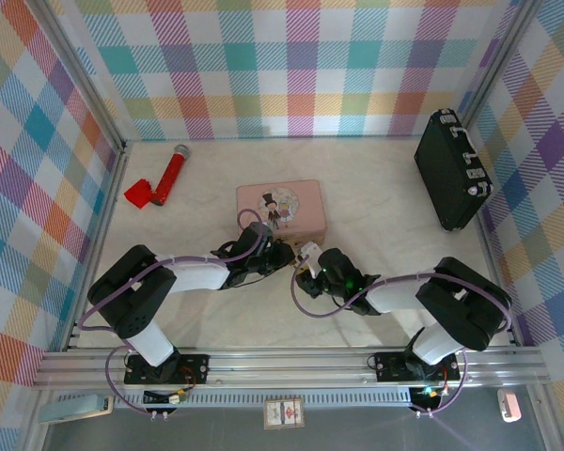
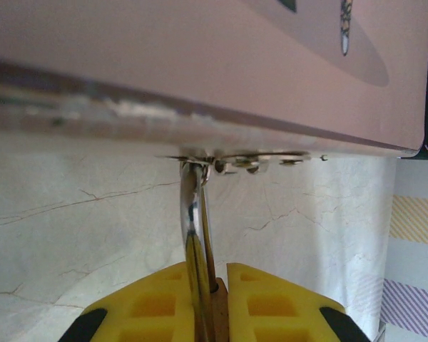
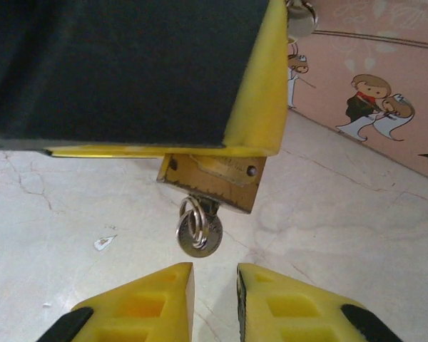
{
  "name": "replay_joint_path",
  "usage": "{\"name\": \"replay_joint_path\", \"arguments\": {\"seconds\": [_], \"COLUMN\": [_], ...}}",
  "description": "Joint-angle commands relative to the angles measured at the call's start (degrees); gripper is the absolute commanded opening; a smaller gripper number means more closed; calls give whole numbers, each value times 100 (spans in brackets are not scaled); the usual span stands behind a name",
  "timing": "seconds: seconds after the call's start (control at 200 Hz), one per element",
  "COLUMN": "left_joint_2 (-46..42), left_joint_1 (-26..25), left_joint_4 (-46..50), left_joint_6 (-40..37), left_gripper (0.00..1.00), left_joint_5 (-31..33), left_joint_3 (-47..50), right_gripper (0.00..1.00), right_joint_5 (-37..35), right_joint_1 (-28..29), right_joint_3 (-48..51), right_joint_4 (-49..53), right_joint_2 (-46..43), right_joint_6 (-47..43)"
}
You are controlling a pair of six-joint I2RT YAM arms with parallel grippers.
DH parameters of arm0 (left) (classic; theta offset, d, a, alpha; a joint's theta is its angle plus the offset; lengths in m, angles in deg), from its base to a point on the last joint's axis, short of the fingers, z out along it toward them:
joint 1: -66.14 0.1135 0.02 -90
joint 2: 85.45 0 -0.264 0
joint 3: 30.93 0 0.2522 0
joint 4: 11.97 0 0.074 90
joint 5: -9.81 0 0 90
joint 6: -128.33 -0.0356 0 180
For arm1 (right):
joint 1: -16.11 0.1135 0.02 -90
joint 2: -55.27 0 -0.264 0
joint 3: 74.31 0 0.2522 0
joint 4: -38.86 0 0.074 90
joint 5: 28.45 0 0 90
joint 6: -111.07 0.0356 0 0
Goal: Unlock the padlock with the key
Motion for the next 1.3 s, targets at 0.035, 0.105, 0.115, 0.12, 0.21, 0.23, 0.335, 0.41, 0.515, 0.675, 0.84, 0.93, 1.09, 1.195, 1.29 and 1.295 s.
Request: {"name": "replay_joint_path", "arguments": {"seconds": [0.035, 0.105, 0.115, 0.12, 0.21, 0.23, 0.335, 0.41, 0.515, 0.675, 0.84, 0.93, 1.09, 1.195, 1.29, 1.295], "left_joint_2": [-94, -86, -85, -81, -69, -68, -46, -44, -102, -188, -217, -226, -308, -373, -410, -410], "left_joint_1": [-50, -62, -58, -65, -120, -139, -212, -235, -246, -266, -284, -283, -287, -289, -290, -291], "left_joint_4": [-387, -370, -365, -363, -382, -386, -382, -378, -342, -264, -267, -264, -177, -108, -82, -81], "left_joint_6": [-111, -103, -103, -94, -59, -48, -33, -22, -32, -67, -68, -68, -94, -137, -155, -155], "left_gripper": [0, 0, 0, 0, 0, 0, 0, 0, 0, 0, 0, 0, 0, 0, 0, 0], "left_joint_5": [-81, -76, -73, -68, -46, -46, -37, -53, -46, -24, -32, -37, 29, 77, 95, 95], "left_joint_3": [-95, -96, -100, -98, -88, -83, -112, -120, -109, -131, -127, -119, -100, -95, -86, -86], "right_gripper": [24, 25, 25, 25, 26, 26, 26, 24, 19, 13, 5, 1, 0, 0, 0, 0], "right_joint_5": [-152, -124, -119, -114, -138, -158, -203, -275, -324, -428, -525, -458, -28, 81, 249, 259], "right_joint_1": [54, 60, 60, 60, 69, 69, 82, 87, 87, 91, 87, 87, 21, -1, -28, -32], "right_joint_3": [-152, -112, -105, -103, -82, -91, -109, -117, -134, -188, -278, -363, -355, -327, -203, -191], "right_joint_4": [-313, -424, -448, -458, -487, -490, -490, -486, -486, -484, -300, -125, -169, -185, -378, -384], "right_joint_2": [65, 69, 69, 69, 81, 91, 113, 135, 191, 226, 210, 152, 61, 21, -1, -1], "right_joint_6": [-136, -162, -164, -169, -158, -156, -150, -147, -147, -108, -42, 85, 587, 1007, 1379, 1389]}}
